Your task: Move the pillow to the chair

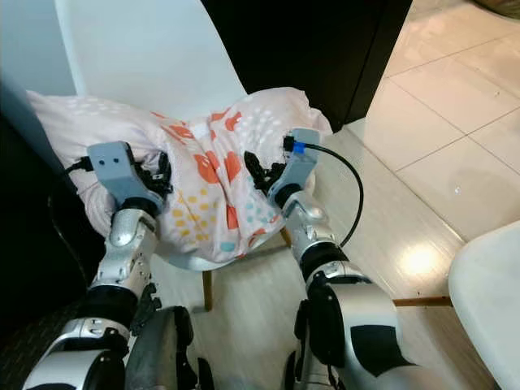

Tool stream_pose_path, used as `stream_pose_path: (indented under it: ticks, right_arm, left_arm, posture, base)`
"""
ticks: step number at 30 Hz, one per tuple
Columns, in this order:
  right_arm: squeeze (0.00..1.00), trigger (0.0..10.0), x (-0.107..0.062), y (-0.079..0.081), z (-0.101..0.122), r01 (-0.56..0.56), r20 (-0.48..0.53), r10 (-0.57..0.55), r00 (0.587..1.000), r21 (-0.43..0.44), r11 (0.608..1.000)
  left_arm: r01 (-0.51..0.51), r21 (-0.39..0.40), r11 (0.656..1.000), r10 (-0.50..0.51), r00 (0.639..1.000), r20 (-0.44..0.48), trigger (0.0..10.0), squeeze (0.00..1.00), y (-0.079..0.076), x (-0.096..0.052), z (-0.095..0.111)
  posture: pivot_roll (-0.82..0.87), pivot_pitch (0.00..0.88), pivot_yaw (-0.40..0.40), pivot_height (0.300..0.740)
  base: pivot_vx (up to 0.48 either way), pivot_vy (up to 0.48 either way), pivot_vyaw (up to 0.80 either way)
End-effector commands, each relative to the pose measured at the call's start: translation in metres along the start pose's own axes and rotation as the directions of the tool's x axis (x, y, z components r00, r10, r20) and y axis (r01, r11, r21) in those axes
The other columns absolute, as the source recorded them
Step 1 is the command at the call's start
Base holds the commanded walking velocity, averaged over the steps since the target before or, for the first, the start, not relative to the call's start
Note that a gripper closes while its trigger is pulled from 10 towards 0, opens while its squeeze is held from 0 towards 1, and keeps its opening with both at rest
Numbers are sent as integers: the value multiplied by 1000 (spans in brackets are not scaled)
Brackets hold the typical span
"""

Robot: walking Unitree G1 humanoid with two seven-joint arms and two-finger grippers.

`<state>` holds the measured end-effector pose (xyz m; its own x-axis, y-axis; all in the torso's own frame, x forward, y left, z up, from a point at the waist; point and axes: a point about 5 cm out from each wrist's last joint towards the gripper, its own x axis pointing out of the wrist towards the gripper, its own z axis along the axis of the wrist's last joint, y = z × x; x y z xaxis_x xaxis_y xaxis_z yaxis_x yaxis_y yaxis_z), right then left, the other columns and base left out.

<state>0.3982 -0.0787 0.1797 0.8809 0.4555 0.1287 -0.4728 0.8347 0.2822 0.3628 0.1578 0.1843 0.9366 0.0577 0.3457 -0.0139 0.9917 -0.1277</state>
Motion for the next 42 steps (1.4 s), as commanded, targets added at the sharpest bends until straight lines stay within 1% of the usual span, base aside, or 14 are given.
stream_pose_path:
  ticks: [1, 10, 11, 12, 13, 16, 17, 18, 19, 20, 26, 30, 36, 42]
  right_arm:
    - [1000, 10000, -4, 2, -14, -28, -54, 27, 998, -29, 999]
    - [1000, 10000, -15, -23, 0, 29, -22, -33, 999, -164, 986]
    - [502, 10000, -18, -29, 3, 31, -4, -32, 999, -159, 987]
    - [502, 10000, -18, -29, 3, 31, -4, -32, 999, -159, 987]
    - [0, 10000, -20, -31, 4, 24, 3, -24, 1000, -147, 989]
    - [0, 10000, -22, -33, 5, 13, 12, -11, 1000, -138, 990]
    - [0, 10000, -25, -36, 5, 9, 22, -6, 1000, -121, 993]
    - [0, 10000, -27, -38, 5, 10, 25, -7, 1000, -120, 993]
    - [0, 10000, -27, -38, 5, 10, 25, -7, 1000, -120, 993]
    - [0, 10000, -28, -39, 4, 11, 25, -8, 1000, -123, 992]
    - [0, 10000, -39, -48, 7, 1, 78, 4, 997, -61, 998]
    - [0, 10000, -44, -50, 8, -35, 99, 37, 994, -18, 999]
    - [0, 10000, -49, -46, -1, -90, 76, 90, 993, -2, 996]
    - [0, 10000, -49, -39, -4, -103, 78, 100, 992, 34, 994]
  left_arm:
    - [43, 54, 998, -41, 998, -44, 10000, 1000, -8, -8, -8]
    - [-64, 296, 953, 71, 997, -13, 10000, 1000, 11, -23, 10]
    - [-113, 326, 939, 118, 993, 5, 10000, 1000, 17, -30, 16]
    - [-113, 326, 939, 118, 993, 5, 10000, 1000, 17, -30, 16]
    - [-131, 340, 931, 136, 991, 11, 10000, 1000, 19, -32, 18]
    - [-155, 354, 922, 160, 987, 17, 10000, 973, 23, -38, 19]
    - [-171, 361, 917, 176, 984, 17, 10000, 827, 25, -42, 20]
    - [-178, 357, 917, 184, 983, 18, 10000, 376, 26, -43, 20]
    - [-178, 357, 917, 184, 983, 18, 10000, 376, 26, -43, 20]
    - [-184, 359, 915, 193, 981, 13, 10000, 0, 25, -44, 21]
    - [-141, 302, 943, 129, 990, 58, 10000, 0, 9, -48, 37]
    - [-114, 352, 929, 104, 993, 47, 10000, 0, 0, -59, 39]
    - [-120, 458, 881, 160, 986, -50, 10000, 0, 13, -85, 25]
    - [-154, 422, 893, 200, 978, -66, 10000, 0, 21, -87, 24]
  posture:
    - [52, 277, -48, 576]
    - [55, 243, -43, 576]
    - [55, 235, -44, 576]
    - [55, 235, -44, 576]
    - [56, 230, -45, 576]
    - [58, 222, -45, 576]
    - [59, 215, -47, 576]
    - [60, 210, -47, 576]
    - [60, 210, -47, 576]
    - [60, 210, -47, 576]
    - [56, 195, -47, 576]
    - [54, 190, -45, 576]
    - [56, 189, -46, 576]
    - [58, 179, -48, 576]
  base:
    - [0, 0, 0]
    - [0, 0, 0]
    - [0, 0, 0]
    - [0, 0, 0]
    - [0, 0, 0]
    - [0, 0, 0]
    - [0, 0, 0]
    - [0, 0, 0]
    - [0, 0, 0]
    - [0, 0, 0]
    - [0, 0, 0]
    - [0, 0, 0]
    - [0, 0, 0]
    - [0, 0, 0]
